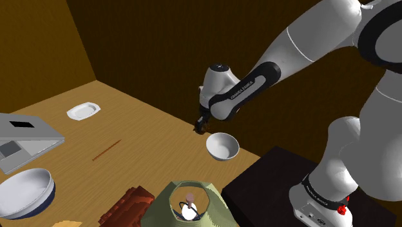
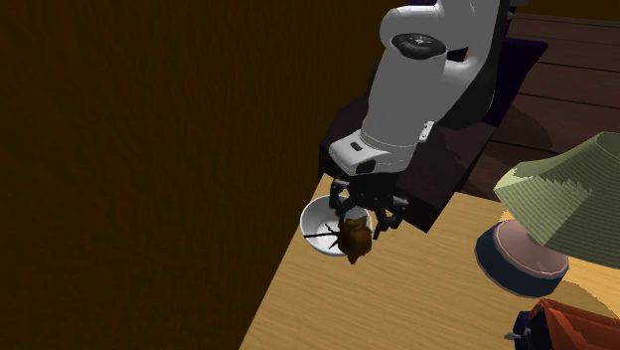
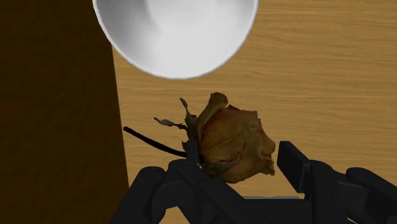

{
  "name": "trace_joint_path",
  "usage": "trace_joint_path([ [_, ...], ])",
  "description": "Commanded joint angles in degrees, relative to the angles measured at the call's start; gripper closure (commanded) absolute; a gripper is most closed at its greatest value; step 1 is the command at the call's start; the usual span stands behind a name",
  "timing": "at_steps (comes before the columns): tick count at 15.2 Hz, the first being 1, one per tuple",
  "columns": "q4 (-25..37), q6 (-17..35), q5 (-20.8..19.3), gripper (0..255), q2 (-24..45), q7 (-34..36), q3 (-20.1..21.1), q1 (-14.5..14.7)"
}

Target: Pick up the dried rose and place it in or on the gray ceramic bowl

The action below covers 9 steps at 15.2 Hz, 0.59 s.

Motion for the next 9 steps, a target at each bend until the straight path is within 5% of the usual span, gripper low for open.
trace_joint_path([
  [1,-5.1,0.9,-3.3,255,-4.5,1.6,-1.4,0.4],
  [9,-21.2,-0.7,-18.9,255,-23.2,6.7,-3.7,-5.7],
])
